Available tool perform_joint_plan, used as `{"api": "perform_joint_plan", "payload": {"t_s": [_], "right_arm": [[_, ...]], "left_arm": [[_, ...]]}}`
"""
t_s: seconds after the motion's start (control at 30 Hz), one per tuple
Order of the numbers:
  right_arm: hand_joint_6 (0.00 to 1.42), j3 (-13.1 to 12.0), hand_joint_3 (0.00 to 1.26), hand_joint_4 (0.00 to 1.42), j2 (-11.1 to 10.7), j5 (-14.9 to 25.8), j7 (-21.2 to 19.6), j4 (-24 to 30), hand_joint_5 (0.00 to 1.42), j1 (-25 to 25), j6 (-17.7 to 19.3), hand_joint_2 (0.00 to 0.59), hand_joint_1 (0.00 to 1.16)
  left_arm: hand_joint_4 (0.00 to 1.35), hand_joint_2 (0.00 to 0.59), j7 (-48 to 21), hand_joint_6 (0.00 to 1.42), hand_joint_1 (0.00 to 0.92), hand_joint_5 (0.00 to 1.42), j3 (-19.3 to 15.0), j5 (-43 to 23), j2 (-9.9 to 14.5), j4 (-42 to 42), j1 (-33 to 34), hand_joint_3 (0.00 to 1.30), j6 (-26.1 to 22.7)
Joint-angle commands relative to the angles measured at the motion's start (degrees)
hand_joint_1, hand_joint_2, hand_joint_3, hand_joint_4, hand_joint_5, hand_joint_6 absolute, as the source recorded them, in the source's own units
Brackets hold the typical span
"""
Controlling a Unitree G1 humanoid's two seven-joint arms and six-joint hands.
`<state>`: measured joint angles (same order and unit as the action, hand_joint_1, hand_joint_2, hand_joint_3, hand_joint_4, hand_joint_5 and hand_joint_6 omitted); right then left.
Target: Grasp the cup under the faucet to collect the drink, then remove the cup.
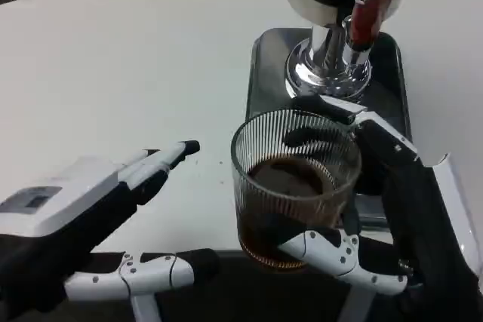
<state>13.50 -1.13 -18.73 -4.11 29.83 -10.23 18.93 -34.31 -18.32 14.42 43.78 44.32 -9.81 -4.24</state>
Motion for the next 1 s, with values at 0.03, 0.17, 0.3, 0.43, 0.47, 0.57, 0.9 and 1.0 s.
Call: {"api": "perform_joint_plan", "payload": {"t_s": [0.03,0.17,0.3,0.43,0.47,0.57,0.9,1.0], "right_arm": [[1.42,1.1,0.97,1.12,-0.2,0.8,0.3,2.8,1.37,-0.5,3.2,0.151,0.91],[1.42,1.7,0.98,1.12,-0.1,0.9,0.7,2.9,1.38,-0.5,3.0,0.151,0.91],[1.42,2.1,0.98,1.12,-0.1,1.1,1.1,2.8,1.38,-0.3,2.8,0.151,0.91],[1.42,2.4,0.98,1.12,-0.1,1.2,1.3,2.6,1.38,-0.3,2.7,0.151,0.91],[1.42,2.5,0.98,1.12,-0.1,1.2,1.4,2.6,1.38,-0.3,2.7,0.151,0.91],[1.42,2.5,0.98,1.12,-0.2,1.4,1.7,2.4,1.38,-0.2,2.6,0.151,0.91],[1.42,2.7,0.98,1.13,0.0,1.4,2.1,1.8,1.38,0.5,2.3,0.151,0.91],[1.42,2.9,0.98,1.13,0.0,1.4,2.1,1.7,1.38,0.6,2.2,0.151,0.91]], "left_arm": [[0.0,0.086,-1.0,0.08,0.0,0.0,-1.0,1.0,0.3,1.0,-1.8,0.0,-0.8],[0.0,0.086,-1.0,0.08,0.0,0.0,-1.8,1.1,0.3,1.1,-2.6,0.0,-0.5],[0.0,0.086,-1.0,0.08,0.0,0.0,-2.3,1.1,0.4,1.3,-3.3,0.0,0.4],[0.0,0.085,-0.8,0.07,0.0,0.0,-2.8,1.4,0.5,1.3,-4.0,0.0,1.5],[0.0,0.085,-0.8,0.07,0.0,0.0,-2.8,1.4,0.6,1.2,-4.1,0.0,1.6],[0.0,0.085,-0.8,0.07,0.0,0.0,-3.1,1.5,0.5,1.1,-4.4,0.0,2.3],[0.0,0.081,-1.3,0.0,0.0,0.0,-3.2,2.8,0.6,0.5,-4.7,0.0,2.7],[0.0,0.079,-1.4,0.0,0.0,0.0,-3.1,2.7,0.7,0.3,-4.6,0.0,2.6]]}}
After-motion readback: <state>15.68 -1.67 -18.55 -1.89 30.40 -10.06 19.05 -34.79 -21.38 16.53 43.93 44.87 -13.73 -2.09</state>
